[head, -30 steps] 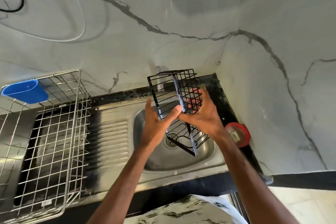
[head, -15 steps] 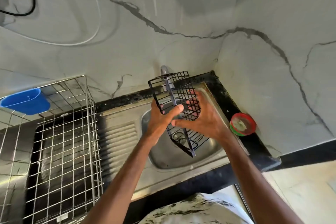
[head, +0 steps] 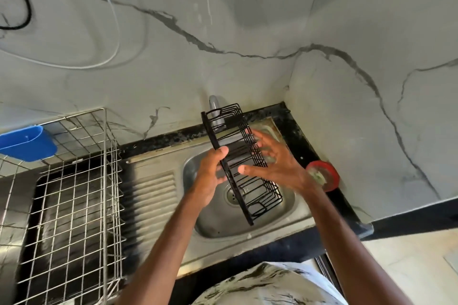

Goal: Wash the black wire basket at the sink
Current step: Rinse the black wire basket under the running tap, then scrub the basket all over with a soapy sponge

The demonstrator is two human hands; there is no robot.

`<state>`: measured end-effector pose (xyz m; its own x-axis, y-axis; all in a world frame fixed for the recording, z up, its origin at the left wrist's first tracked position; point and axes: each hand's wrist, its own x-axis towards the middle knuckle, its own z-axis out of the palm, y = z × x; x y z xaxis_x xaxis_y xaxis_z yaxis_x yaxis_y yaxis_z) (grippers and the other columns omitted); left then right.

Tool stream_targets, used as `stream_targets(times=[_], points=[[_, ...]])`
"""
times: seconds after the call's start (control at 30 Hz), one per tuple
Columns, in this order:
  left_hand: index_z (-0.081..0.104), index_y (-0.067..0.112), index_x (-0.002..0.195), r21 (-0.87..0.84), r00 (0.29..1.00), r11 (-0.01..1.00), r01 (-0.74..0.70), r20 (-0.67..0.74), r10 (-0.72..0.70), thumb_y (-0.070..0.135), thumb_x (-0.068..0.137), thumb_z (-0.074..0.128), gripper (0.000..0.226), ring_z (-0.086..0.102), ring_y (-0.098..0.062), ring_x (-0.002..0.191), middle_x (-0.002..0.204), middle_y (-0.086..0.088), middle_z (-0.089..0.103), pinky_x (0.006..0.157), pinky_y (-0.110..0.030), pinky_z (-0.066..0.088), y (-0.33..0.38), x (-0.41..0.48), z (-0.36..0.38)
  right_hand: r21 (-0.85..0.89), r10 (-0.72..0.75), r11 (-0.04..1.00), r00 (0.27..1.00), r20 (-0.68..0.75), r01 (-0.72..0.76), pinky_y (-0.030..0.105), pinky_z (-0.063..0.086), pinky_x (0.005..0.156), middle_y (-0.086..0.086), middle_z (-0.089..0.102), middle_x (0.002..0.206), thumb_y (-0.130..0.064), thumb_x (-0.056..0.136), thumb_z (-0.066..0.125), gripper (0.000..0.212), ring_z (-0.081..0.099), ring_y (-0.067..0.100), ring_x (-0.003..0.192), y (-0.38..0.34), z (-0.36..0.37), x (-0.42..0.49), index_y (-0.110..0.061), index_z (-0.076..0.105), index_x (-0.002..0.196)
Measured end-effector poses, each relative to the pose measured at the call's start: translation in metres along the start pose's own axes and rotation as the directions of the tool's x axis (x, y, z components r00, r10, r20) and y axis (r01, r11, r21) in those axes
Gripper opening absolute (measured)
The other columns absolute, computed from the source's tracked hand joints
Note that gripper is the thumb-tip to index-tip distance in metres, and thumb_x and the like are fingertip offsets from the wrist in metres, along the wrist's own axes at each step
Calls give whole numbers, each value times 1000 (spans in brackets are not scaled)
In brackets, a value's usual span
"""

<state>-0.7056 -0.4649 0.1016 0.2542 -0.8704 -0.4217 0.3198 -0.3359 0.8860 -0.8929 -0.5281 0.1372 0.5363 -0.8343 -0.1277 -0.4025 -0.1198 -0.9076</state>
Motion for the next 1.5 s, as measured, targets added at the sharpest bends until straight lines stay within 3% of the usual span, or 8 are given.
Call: stream_targets(times=[0.13, 0.3, 0.47, 0.63, 0.83, 1.1, 1.37, 1.5], points=[[66, 17, 120, -96, 995, 994, 52, 89, -44, 63, 75, 61, 65, 73, -19, 96, 107, -1, 76, 88, -47, 50, -5, 1, 9, 86, 2, 996, 1000, 28, -5, 47, 52, 105, -7, 51, 142, -65, 61, 88, 83, 53, 13, 129, 13, -15, 9, -57, 48, 134], [55, 7, 142, -159, 996, 987, 31, 86, -17, 76, 51, 84, 118, 65, -33, 118, 130, -13, 69, 109, -62, 42, -11, 0, 21, 140, -29, 990, 994, 106, 14, 46, 35, 119, -4, 34, 157, -67, 61, 87, 102, 36, 16, 145, 24, -22, 13, -57, 33, 146], [77, 23, 120, -122, 983, 993, -5, 180, 28, 76, 58, 80, 81, 66, -32, 121, 129, -13, 71, 101, -50, 54, -16, 3, 33, 133, 9, 990, 978, 209, -38, 51, 26, 122, -13, 12, 165, -62, 55, 91, 118, 20, 17, 151, 34, -41, 9, -60, 21, 150], [56, 15, 145, -111, 981, 992, 61, 187, -40, 75, 60, 81, 108, 56, -37, 136, 146, -17, 59, 108, -55, 48, -16, 0, 48, 139, 21, 990, 991, 130, -39, 37, 25, 119, -37, 23, 144, -41, 63, 95, 115, 22, 2, 143, 43, -52, 2, -58, 22, 150], [61, 36, 138, 162, 996, 984, -70, 61, 61, 74, 83, 66, 67, 64, -18, 128, 139, 9, 66, 106, -59, 51, -10, -8, 51, -81, 14, 996, 992, -129, -25, 40, 39, 109, -3, 23, 155, -61, 50, 93, 130, 30, 17, 139, 44, -50, -4, -53, 14, 152], [74, 49, 83, 507, 950, 848, -153, -161, 267, 56, 85, 77, 8, 76, -7, 86, 87, 19, 78, 84, -47, 63, 3, -8, 61, -333, 6, 940, 977, -212, -78, 66, 31, 113, 18, 17, 151, -60, 47, 92, 141, 19, 41, 145, 42, -5, 3, -45, 5, 157], [77, 27, 90, 504, 983, 860, 76, -181, 19, 58, 65, 83, 40, 77, -11, 84, 86, 11, 79, 85, -49, 63, -8, 12, 42, -411, 12, 906, 978, -209, -99, 62, 14, 119, 16, 3, 156, -56, 53, 93, 142, 5, 40, 149, 48, 13, 4, -40, 0, 160], [77, 20, 81, 490, 959, 866, 102, -278, 44, 51, 70, 78, 33, 78, -22, 78, 78, 1, 78, 76, -50, 65, -18, 20, 46, -417, 34, 905, 991, -127, -85, 58, 25, 117, 5, -2, 156, -72, 55, 86, 137, 8, 39, 150, 52, 4, 8, -44, 2, 160]])
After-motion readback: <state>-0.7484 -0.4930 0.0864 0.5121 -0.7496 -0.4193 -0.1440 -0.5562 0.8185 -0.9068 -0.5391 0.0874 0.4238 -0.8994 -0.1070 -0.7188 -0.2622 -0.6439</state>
